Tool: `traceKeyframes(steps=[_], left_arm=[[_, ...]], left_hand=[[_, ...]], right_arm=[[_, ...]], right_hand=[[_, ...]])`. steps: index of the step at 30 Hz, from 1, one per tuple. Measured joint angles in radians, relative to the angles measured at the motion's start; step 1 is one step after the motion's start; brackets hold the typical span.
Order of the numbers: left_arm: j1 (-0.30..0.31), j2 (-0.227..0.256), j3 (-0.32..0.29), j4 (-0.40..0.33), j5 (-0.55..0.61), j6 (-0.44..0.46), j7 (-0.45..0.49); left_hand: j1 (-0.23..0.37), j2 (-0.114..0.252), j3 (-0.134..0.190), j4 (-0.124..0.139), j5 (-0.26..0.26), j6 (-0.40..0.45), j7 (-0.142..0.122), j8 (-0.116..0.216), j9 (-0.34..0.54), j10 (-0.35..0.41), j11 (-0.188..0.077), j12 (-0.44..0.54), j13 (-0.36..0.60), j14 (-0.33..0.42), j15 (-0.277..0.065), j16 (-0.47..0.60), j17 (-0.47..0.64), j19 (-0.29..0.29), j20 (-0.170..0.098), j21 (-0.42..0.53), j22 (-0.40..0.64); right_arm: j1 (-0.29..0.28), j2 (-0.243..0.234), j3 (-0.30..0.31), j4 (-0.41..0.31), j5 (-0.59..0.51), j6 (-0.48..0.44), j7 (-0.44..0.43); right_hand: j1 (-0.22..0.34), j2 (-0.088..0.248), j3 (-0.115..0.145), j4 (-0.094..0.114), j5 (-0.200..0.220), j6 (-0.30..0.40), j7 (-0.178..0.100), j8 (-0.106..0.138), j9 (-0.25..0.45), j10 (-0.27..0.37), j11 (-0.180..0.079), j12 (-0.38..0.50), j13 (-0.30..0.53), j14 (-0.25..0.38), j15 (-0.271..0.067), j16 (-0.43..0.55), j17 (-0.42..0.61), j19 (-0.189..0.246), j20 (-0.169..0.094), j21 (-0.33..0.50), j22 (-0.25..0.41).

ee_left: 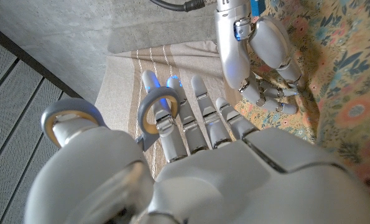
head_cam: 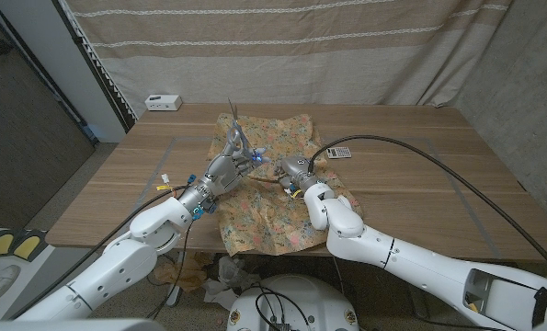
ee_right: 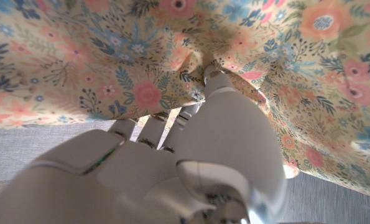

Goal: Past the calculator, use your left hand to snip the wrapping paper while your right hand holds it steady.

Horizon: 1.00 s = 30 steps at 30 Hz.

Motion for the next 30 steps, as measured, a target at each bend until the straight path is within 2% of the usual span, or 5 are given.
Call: traceKeyframes(steps=[3,9,14,19,30], left_arm=[[-0.001,-0.001,0.001,0.002,0.0,0.0,0.0],[-0.003,-0.003,0.002,0.004,-0.001,0.0,0.0],[-0.005,-0.005,0.003,0.005,-0.001,-0.004,-0.006],[-0.007,-0.005,0.005,0.006,-0.001,-0.004,-0.008],[-0.011,-0.005,0.01,0.006,-0.005,-0.004,-0.016]], left_hand=[[0.0,0.0,0.0,0.0,0.0,0.0,0.0,0.0,0.0,0.0,0.0,0.0,0.0,0.0,0.0,0.0,0.0,0.0,0.0,0.0,0.0],[0.0,0.0,0.0,0.0,0.004,0.0,0.0,0.0,0.0,0.0,0.0,0.0,0.0,0.0,0.0,-0.004,0.0,0.0,0.0,0.0,0.0],[0.0,0.0,0.0,0.0,0.004,0.002,-0.002,0.0,0.0,0.0,0.0,0.0,0.0,0.0,0.0,-0.007,0.0,0.0,0.0,0.0,0.0],[0.0,0.0,0.0,0.0,0.004,0.002,-0.002,0.0,0.0,0.0,0.0,0.0,0.0,0.001,-0.001,-0.007,0.0,0.0,0.0,0.0,0.0],[0.0,0.0,0.0,0.0,0.004,0.002,-0.002,0.001,0.0,0.0,0.0,0.004,0.0,0.004,-0.004,-0.007,0.0,0.0,0.0,0.0,0.0]], right_arm=[[0.0,0.0,0.0,0.0,0.001,0.017,-0.029],[-0.012,-0.001,0.01,0.004,-0.005,0.043,-0.081],[-0.034,-0.007,0.032,0.006,-0.022,0.061,-0.121],[-0.037,-0.011,0.039,-0.004,-0.044,0.071,-0.137],[-0.037,-0.019,0.042,-0.016,-0.11,0.114,-0.176]], right_hand=[[0.011,-0.005,0.006,-0.005,-0.005,0.046,-0.001,0.012,0.005,0.0,0.0,0.0,0.0,0.008,0.0,0.0,-0.005,0.005,-0.002,0.001,0.0],[0.025,-0.006,0.019,-0.006,-0.016,0.135,0.002,0.038,0.009,0.02,0.02,0.001,0.0,0.023,-0.002,-0.004,-0.011,0.011,-0.009,0.009,0.005],[0.03,-0.007,0.019,-0.006,-0.021,0.155,0.002,0.043,0.009,0.02,0.02,0.001,0.0,0.029,-0.007,-0.009,-0.014,0.011,-0.009,0.009,0.005],[0.035,-0.012,0.023,-0.01,-0.024,0.164,0.0,0.043,0.009,0.027,0.027,0.001,0.0,0.029,-0.007,-0.023,-0.018,0.0,0.002,0.009,0.005],[0.04,-0.017,0.027,-0.014,-0.039,0.216,-0.009,0.051,0.005,0.027,0.027,0.001,0.0,0.017,-0.003,-0.041,-0.023,0.001,0.002,0.009,0.005]])
